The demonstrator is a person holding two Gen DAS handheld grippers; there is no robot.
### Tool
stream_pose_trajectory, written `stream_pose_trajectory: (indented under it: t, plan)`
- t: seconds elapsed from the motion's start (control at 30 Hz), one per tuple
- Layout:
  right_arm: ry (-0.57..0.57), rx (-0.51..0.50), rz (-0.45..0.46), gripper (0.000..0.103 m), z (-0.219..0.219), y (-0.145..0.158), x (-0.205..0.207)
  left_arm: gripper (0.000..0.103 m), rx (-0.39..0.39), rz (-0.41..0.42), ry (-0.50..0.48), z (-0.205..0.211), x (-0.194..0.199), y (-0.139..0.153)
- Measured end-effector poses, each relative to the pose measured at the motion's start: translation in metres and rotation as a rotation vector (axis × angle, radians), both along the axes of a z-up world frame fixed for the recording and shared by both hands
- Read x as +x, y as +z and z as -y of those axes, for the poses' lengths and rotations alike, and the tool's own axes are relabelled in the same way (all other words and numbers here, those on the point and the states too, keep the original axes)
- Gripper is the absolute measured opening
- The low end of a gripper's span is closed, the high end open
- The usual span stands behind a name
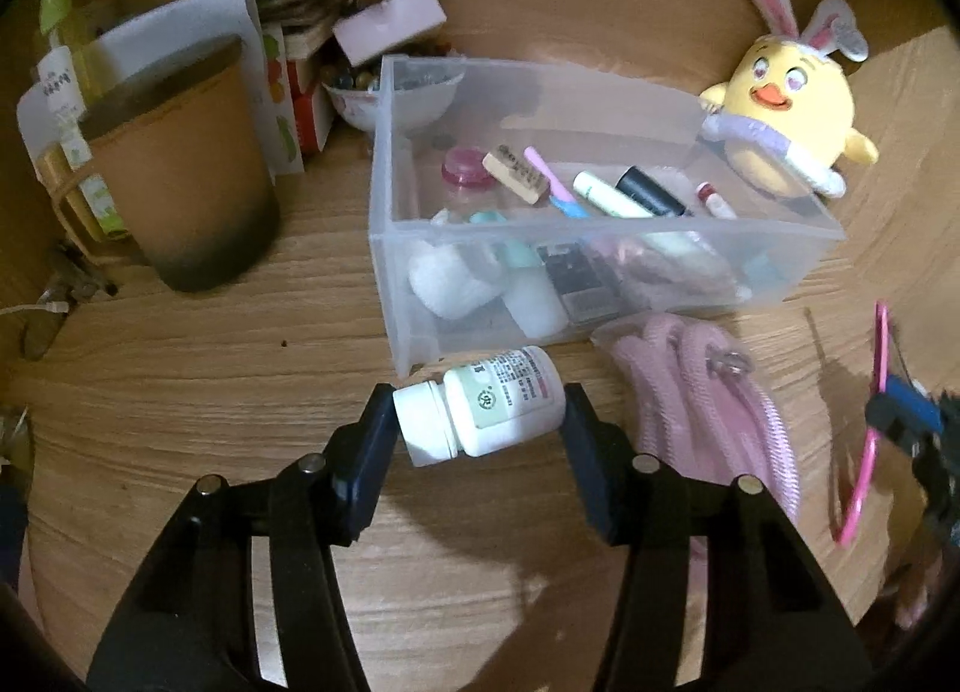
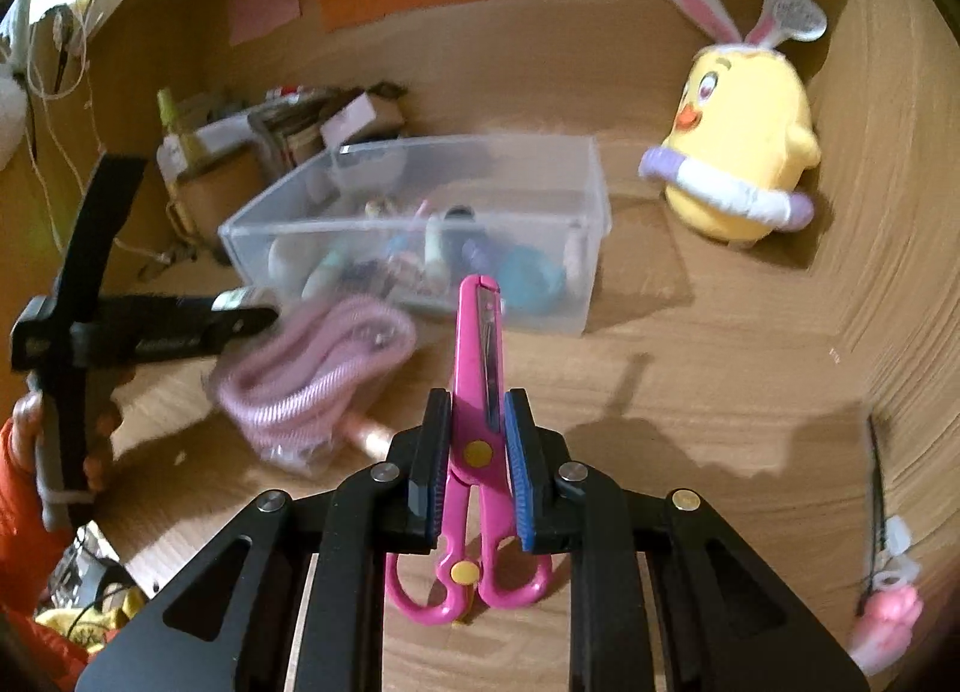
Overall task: Organize objects
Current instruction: 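Carry the pill bottle and scissors into the clear bin and release both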
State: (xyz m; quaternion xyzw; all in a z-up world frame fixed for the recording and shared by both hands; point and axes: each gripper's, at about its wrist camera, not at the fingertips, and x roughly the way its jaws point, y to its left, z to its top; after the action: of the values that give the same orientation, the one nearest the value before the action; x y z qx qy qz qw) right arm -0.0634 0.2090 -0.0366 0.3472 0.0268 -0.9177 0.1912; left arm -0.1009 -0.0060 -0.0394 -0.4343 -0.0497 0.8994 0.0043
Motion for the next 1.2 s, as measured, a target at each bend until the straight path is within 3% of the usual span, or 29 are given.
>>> stream_pose_trajectory:
  t: [0.27, 0.37, 0.67, 0.93, 1.2]
  plan:
    - [-0.045, -0.039, -0.074, 0.014, -0.003, 0.028, -0.013, 0.054, 0.015, -0.130, -0.044, -0.003, 0.021, 0.044]
    - [-0.054, -0.051, -0.098, 0.007, -0.004, 0.039, -0.019, 0.054, 0.011, -0.173, -0.061, -0.005, 0.027, 0.059]
    - [-0.048, -0.056, -0.206, 0.007, 0.005, 0.084, -0.039, 0.054, 0.003, -0.254, -0.070, -0.002, 0.014, 0.091]
    - [-0.049, -0.001, -0.278, 0.007, 0.022, 0.109, -0.062, 0.054, 0.002, -0.243, -0.093, 0.000, -0.014, 0.093]
    - [-0.044, 0.145, -0.204, 0.007, 0.051, 0.071, -0.099, 0.054, -0.038, -0.165, -0.117, -0.006, -0.048, 0.066]
